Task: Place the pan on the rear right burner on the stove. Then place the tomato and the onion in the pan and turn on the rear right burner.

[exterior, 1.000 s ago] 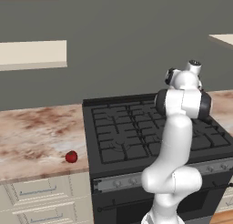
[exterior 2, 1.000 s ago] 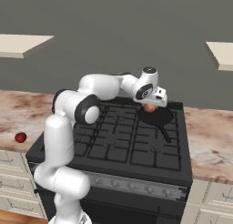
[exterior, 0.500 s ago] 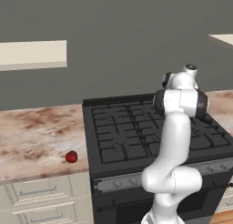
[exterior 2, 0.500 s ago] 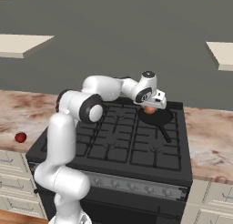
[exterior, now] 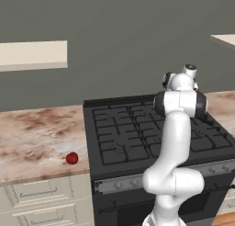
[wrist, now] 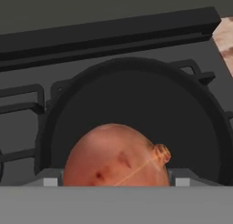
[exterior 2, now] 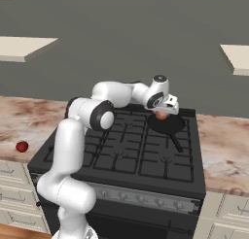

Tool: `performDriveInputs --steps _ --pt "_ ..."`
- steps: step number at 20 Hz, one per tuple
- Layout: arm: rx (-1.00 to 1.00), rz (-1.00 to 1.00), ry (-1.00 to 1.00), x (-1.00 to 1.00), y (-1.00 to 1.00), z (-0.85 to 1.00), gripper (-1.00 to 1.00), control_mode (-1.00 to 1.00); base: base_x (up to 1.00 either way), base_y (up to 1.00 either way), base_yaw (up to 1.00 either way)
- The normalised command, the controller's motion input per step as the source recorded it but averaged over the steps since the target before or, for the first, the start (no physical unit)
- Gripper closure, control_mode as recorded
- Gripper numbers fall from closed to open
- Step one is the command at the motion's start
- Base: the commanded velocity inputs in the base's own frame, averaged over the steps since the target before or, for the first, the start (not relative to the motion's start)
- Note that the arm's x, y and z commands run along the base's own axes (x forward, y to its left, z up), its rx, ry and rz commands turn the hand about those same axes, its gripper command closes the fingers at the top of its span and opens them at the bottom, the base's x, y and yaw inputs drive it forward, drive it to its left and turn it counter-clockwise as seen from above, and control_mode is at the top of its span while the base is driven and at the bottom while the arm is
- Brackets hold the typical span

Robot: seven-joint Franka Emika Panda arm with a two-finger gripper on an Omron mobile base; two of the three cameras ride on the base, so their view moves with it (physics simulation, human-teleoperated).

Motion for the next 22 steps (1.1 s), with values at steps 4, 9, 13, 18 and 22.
performDriveInputs --steps 4,9,13,18,22 --pt "0.0 0.0 -0.05 0.0 -0.08 -0.07 1.0 -1.0 0.0 0.0 0.0" --pt "0.0 0.0 -0.13 0.0 -0.11 -0.22 1.0 -1.0 0.0 0.0 0.0" --pt "0.0 0.0 -0.15 0.0 -0.07 -0.27 1.0 -1.0 0.0 0.0 0.0" --pt "0.0 0.0 -0.02 0.0 0.0 -0.21 1.0 -1.0 0.0 0.0 0.0" --pt "0.0 0.0 0.0 0.0 0.0 -0.06 1.0 -1.0 0.0 0.0 0.0"
